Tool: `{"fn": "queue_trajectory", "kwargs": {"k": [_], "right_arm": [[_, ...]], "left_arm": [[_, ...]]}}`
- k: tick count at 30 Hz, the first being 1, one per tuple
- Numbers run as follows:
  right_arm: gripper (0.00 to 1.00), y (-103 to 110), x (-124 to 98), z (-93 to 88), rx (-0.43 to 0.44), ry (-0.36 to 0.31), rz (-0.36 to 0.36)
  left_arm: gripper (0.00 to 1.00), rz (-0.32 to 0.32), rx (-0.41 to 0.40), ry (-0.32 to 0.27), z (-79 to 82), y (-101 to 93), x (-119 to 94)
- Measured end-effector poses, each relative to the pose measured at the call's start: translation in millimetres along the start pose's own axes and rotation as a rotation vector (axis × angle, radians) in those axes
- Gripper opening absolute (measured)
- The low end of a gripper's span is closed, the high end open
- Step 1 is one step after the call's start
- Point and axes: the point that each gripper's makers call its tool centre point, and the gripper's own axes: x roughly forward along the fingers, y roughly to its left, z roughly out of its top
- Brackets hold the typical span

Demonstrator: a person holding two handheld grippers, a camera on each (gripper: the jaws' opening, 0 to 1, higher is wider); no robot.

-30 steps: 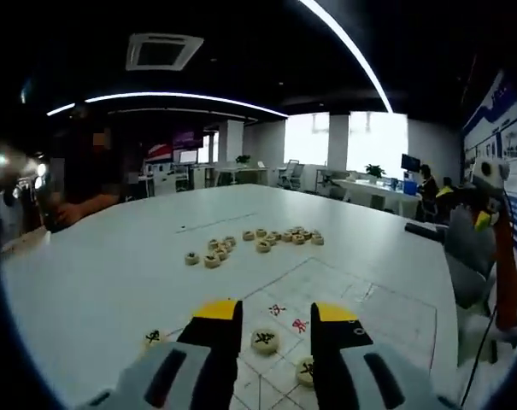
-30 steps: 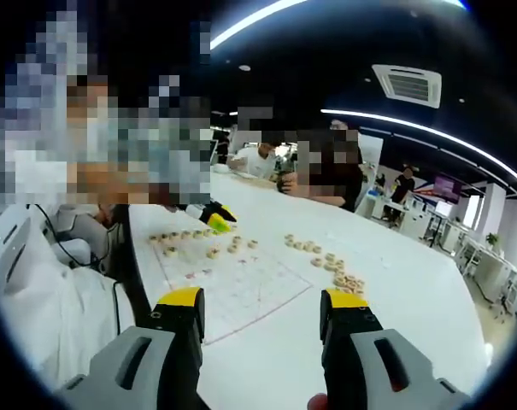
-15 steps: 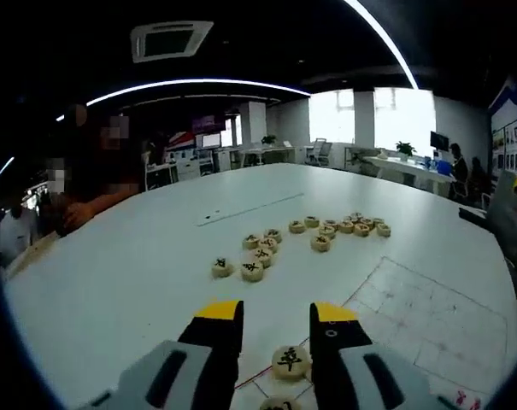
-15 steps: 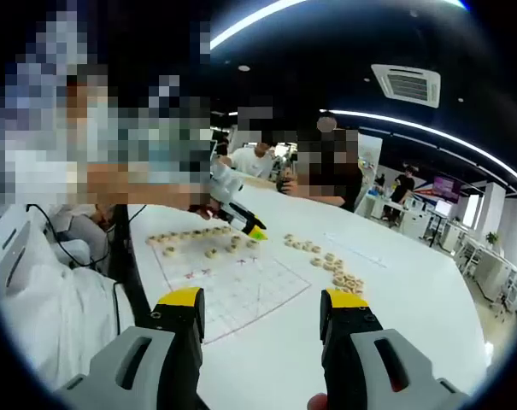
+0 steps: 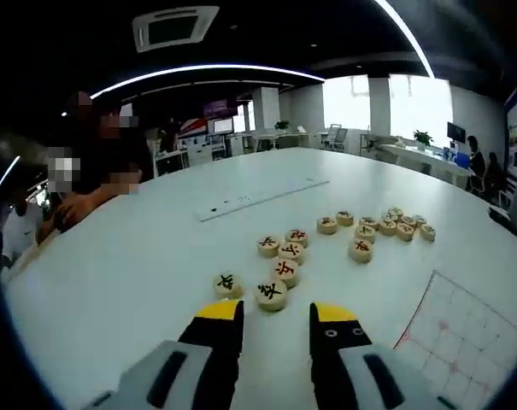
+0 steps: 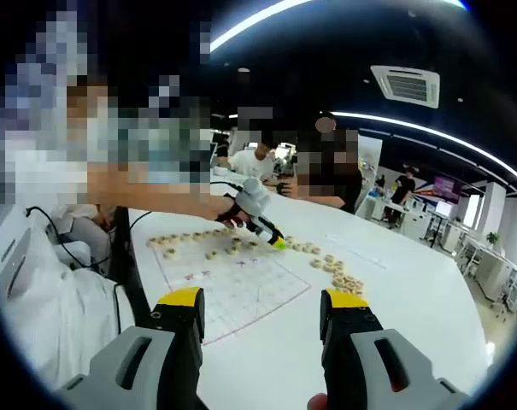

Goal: Pick up the chess pieces one by one and place each piece onto its starting position on the chessboard, setting the pieces on their correct points until all the chess pieces are arranged in the starting layout

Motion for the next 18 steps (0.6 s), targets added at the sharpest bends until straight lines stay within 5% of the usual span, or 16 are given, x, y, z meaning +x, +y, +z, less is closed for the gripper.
{"fn": "queue_trajectory", "kwargs": {"k": [8, 18], "right_arm": [[0.55, -1, 0, -1.1, 0.003, 0.000, 0.002], [0.55, -3, 0, -1.6, 0.003, 0.002, 0.001]], "left_arm": [[0.20, 0.031, -0.074, -0.004, 1.8, 7.8, 13], [0.19, 0.034, -0.075, -0.009, 2.9, 9.3, 5]]}}
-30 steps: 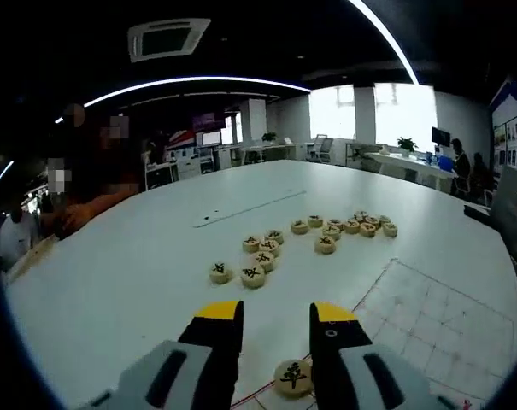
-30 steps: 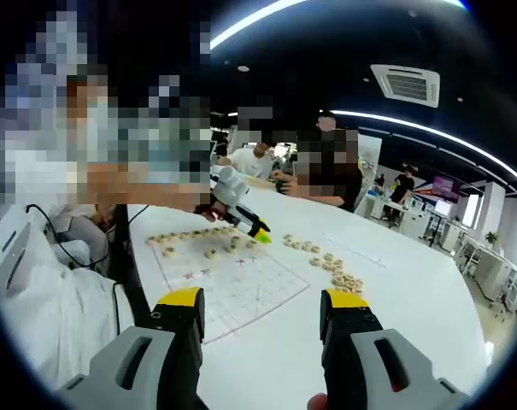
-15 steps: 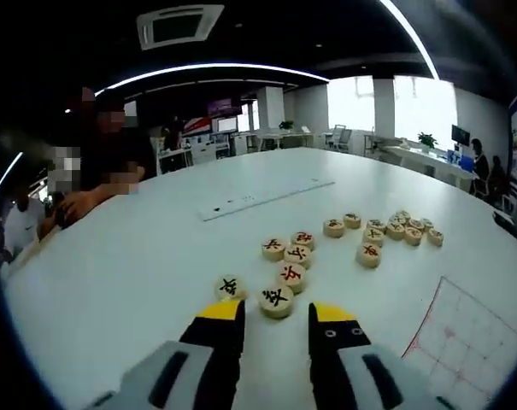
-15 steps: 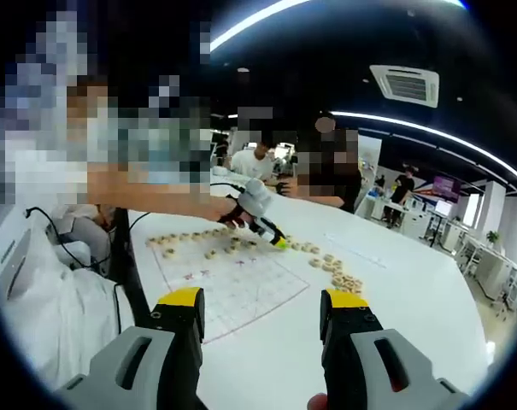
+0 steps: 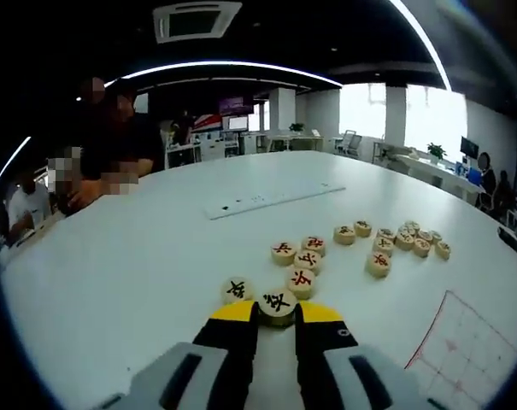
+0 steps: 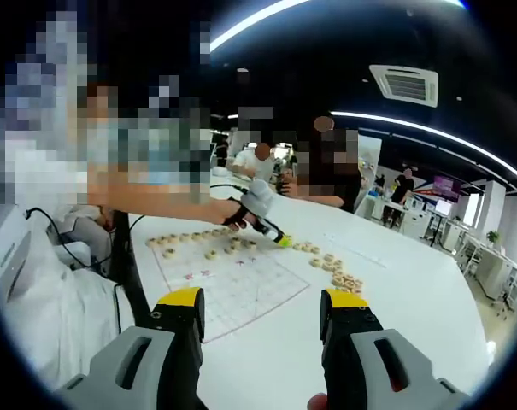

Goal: Pick up the chess pieces one by one and place each piece onto its starting position on the chessboard, setting the pieces on their correct points until all the chess pieces are arranged in the starting layout

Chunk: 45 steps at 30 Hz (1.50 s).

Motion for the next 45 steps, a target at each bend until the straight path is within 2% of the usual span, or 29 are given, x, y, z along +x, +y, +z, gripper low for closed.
{"fn": "queue_trajectory", "kwargs": {"k": [9, 13, 21, 26, 28, 35, 42, 45], "right_arm": [[0.55, 4, 3, -0.5, -0.006, 0.009, 0.008], [0.55, 6, 3, -1.3, -0.009, 0.014, 0.008], [0.55, 10, 3, -0.1, -0.016, 0.017, 0.011], [0.55, 13, 5, -0.4, -0.018, 0.021, 0.012], [0.55, 14, 5, -0.2, -0.020, 0.021, 0.014], [0.55, 16, 6, 0.5, -0.027, 0.023, 0.017], [0.55, 16, 6, 0.1, -0.030, 0.026, 0.021], [0.55, 15, 6, 0.5, -0.028, 0.026, 0.019]], "left_arm": [[0.19, -0.065, 0.051, -0.027, 4.2, -15.1, -49], [0.19, -0.095, 0.145, -0.043, -3.9, -29.2, -89], [0.19, -0.206, 0.138, -0.098, -19.1, -60.0, -167], [0.19, -0.276, 0.156, -0.104, -30.6, -82.5, -202], [0.19, -0.310, 0.164, -0.091, -40.2, -93.7, -214], [0.19, -0.385, 0.176, -0.032, -81.7, -123.7, -241], [0.20, -0.400, 0.181, 0.069, -116.8, -121.3, -236], [0.20, -0.400, 0.168, 0.090, -123.9, -117.7, -231]]}}
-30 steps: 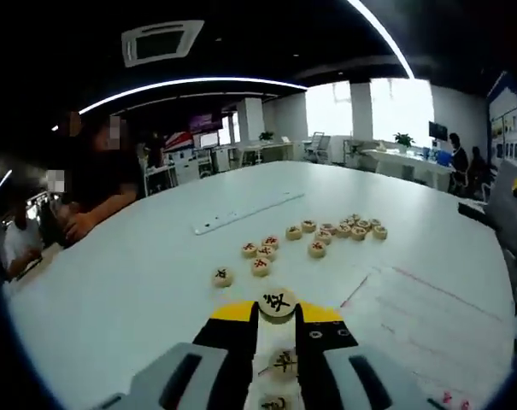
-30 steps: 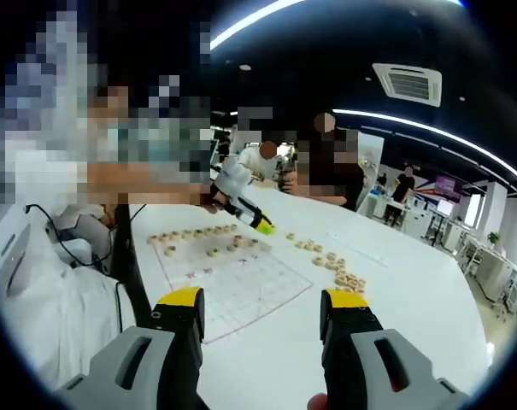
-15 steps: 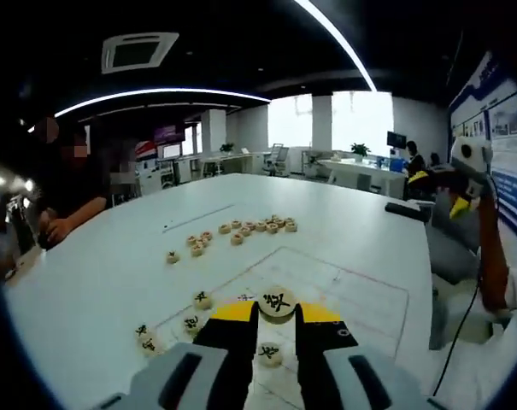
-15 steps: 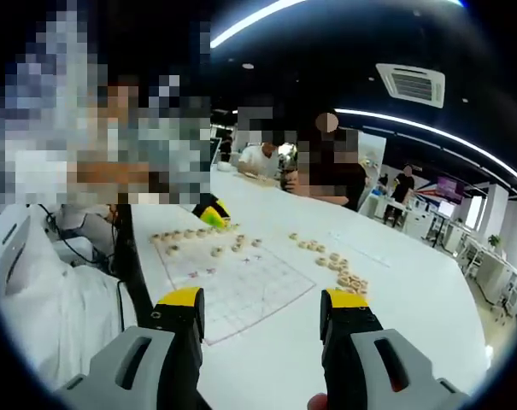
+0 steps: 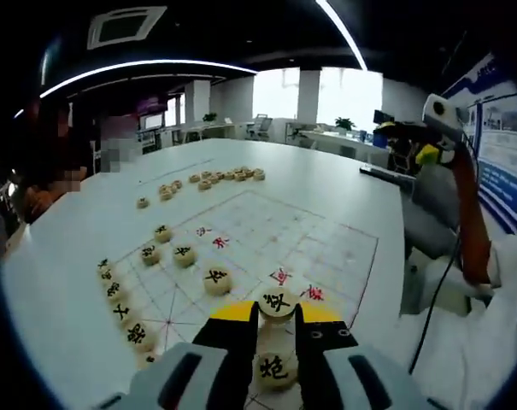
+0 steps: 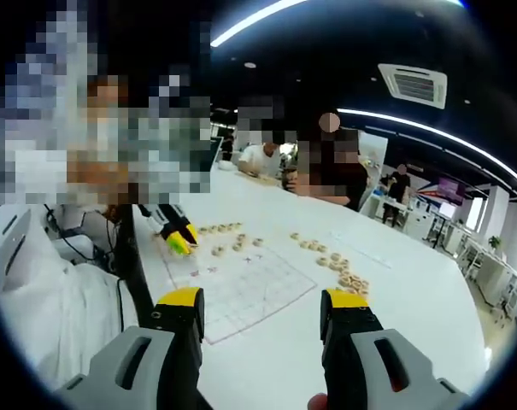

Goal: Pick up the chess pieces one by one and place each piece onto its starting position on the chessboard, setting the pieces on their correct points until all the chess pieces are arranged in the starting layout

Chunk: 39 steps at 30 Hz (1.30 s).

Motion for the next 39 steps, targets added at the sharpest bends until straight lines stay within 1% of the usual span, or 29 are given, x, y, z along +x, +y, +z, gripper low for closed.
{"fn": "queue_trajectory", "kwargs": {"k": [3, 9, 11, 14, 18, 20, 22, 24, 25, 27, 28, 30, 35, 37, 39], "right_arm": [[0.55, -1, 0, 0.2, 0.002, -0.001, -0.002], [0.55, 0, 0, -0.8, -0.003, 0.003, 0.004], [0.55, 2, 0, -3.6, -0.011, 0.011, 0.021], [0.56, 16, 1, -13.4, -0.047, 0.047, 0.082], [0.56, 22, 2, -13.0, -0.063, 0.048, 0.101], [0.56, 22, 3, -11.9, -0.061, 0.044, 0.101], [0.56, 22, 3, -12.5, -0.061, 0.046, 0.099], [0.56, 21, 2, -12.6, -0.061, 0.046, 0.097], [0.56, 20, 1, -12.2, -0.059, 0.044, 0.094], [0.56, 19, 0, -11.4, -0.057, 0.040, 0.089], [0.56, 19, 0, -11.2, -0.057, 0.039, 0.087], [0.56, 18, -1, -11.2, -0.056, 0.038, 0.084], [0.56, 16, -2, -11.0, -0.052, 0.035, 0.078], [0.56, 16, -2, -10.9, -0.050, 0.034, 0.076], [0.56, 16, -3, -10.8, -0.049, 0.033, 0.074]], "left_arm": [[0.20, -0.003, -0.005, 0.015, -5.1, 1.1, 2], [0.20, 0.003, -0.002, 0.030, -7.9, 0.0, 1], [0.20, 0.001, -0.002, 0.032, -8.8, -1.0, 1], [0.20, 0.000, 0.004, 0.041, -11.6, -2.3, 3], [0.20, 0.003, 0.001, 0.043, -12.6, -2.1, 4], [0.26, 0.007, 0.000, 0.042, -12.4, -1.3, 3], [0.33, 0.003, -0.008, 0.024, -9.0, -1.7, 1], [0.37, 0.007, -0.009, 0.011, -4.7, -0.9, -1], [0.40, 0.013, -0.003, 0.002, -1.5, 0.6, -2], [0.48, 0.029, 0.006, -0.043, 10.2, 4.7, -5], [0.50, 0.040, -0.013, -0.084, 21.3, 7.5, -8], [0.50, 0.061, -0.041, -0.139, 36.5, 13.2, -14], [0.48, 0.115, -0.064, -0.186, 56.9, 28.1, -20], [0.48, 0.117, -0.065, -0.201, 65.2, 29.0, -18], [0.48, 0.122, -0.052, -0.204, 70.5, 29.5, -15]]}}
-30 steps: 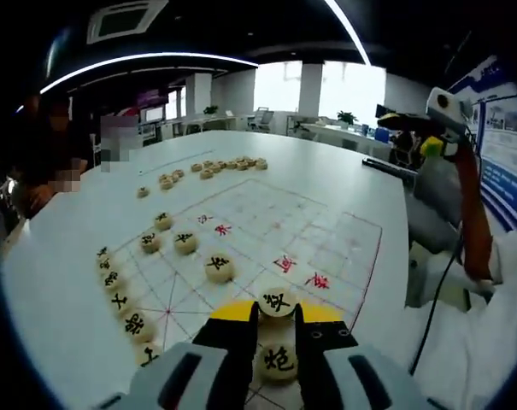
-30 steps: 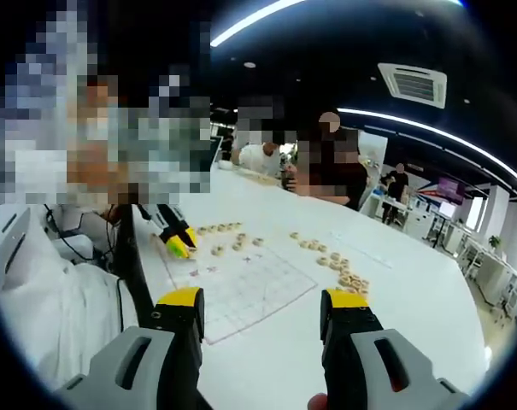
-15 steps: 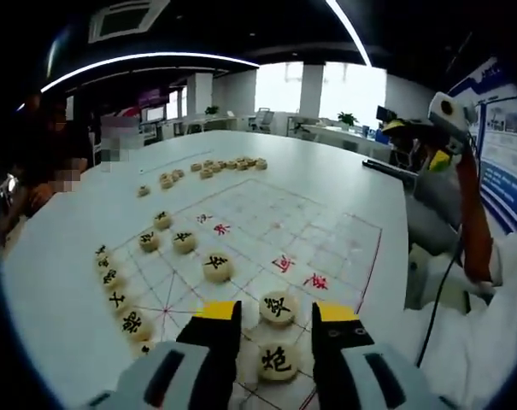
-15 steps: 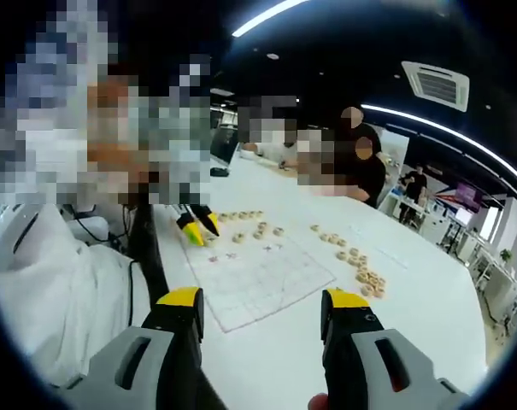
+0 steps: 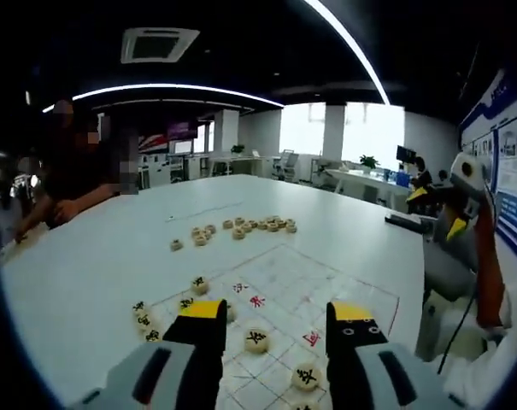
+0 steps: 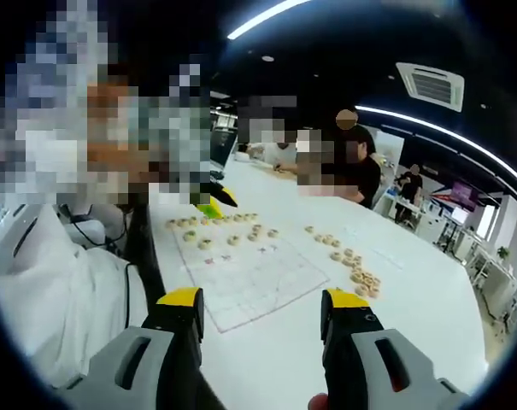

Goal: Pick up the chess pieces one by one and place each piece onto its starting position on the chessboard, setting the pieces on their correct points until all the chess pieces are arranged in the starting layout

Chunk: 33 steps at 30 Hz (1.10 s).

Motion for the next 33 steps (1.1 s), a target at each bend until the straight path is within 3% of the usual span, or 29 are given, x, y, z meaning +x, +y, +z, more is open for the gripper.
{"fn": "queue_trajectory", "kwargs": {"k": [13, 19, 26, 33], "right_arm": [[0.56, -3, -3, -0.1, 0.006, -0.007, -0.010], [0.56, -5, -4, -0.1, 0.008, -0.008, -0.013], [0.56, -6, -4, -1.3, 0.012, -0.007, -0.016], [0.55, -9, -6, -2.8, 0.022, -0.008, -0.025]], "left_arm": [[0.45, 0.082, 0.012, 0.011, 12.1, 35.5, 43], [0.44, 0.152, 0.063, 0.049, 14.8, 69.1, 68], [0.43, 0.233, 0.036, 0.059, 20.7, 119.5, 104], [0.44, 0.274, 0.033, 0.087, 20.4, 152.5, 140]]}}
